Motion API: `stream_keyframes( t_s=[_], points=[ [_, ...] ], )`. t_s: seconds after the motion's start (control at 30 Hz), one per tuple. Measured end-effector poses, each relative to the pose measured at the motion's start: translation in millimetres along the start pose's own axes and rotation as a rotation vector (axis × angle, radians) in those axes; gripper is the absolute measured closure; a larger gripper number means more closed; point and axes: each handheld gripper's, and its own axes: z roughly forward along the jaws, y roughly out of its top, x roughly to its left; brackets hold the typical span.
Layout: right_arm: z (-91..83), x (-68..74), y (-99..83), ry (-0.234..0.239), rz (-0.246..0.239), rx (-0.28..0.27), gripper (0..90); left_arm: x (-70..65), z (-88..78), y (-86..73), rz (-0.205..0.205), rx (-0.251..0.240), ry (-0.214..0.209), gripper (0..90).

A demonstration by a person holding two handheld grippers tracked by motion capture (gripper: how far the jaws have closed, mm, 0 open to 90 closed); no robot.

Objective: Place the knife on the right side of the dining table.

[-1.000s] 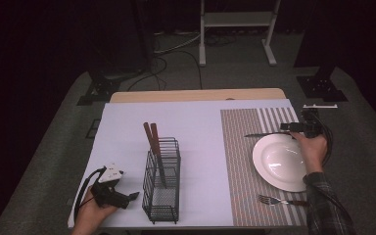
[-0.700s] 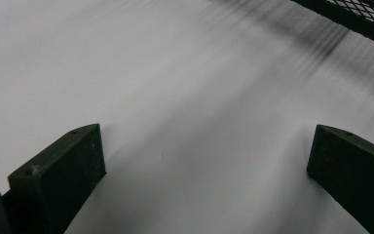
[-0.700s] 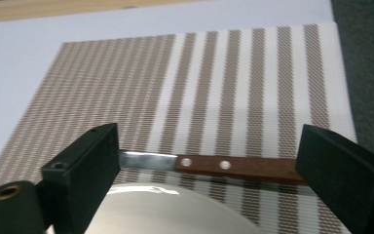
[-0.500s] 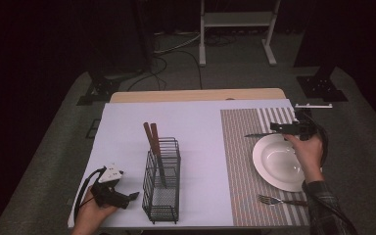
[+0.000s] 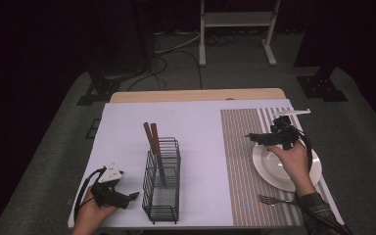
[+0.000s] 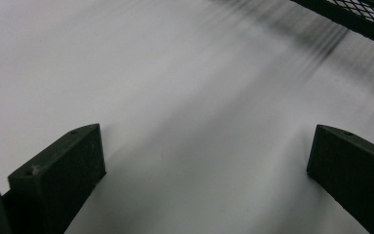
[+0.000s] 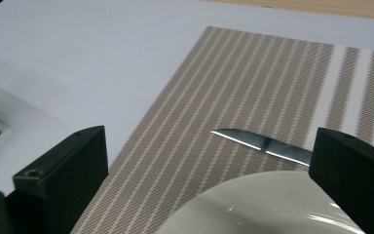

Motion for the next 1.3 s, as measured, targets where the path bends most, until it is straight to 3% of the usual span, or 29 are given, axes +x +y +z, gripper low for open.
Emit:
stream_keyframes(
  t_s=[0.53,0.87,1.3],
  points=[
    [-8.1,51.6,-14.9,0.098,-0.139,-0.033,0.0,-0.1,0.0,0.0,0.001,0.0,0.0,0.0],
    [5.2,92.8,-40.0,0.179,-0.229,0.031,0.0,0.0,-0.1,0.0,0.001,0.0,0.0,0.0],
    [31.6,133.0,-64.9,0.272,-0.347,0.121,0.0,0.2,-0.1,0.0,0.004,0.0,0.001,0.0]
  ],
)
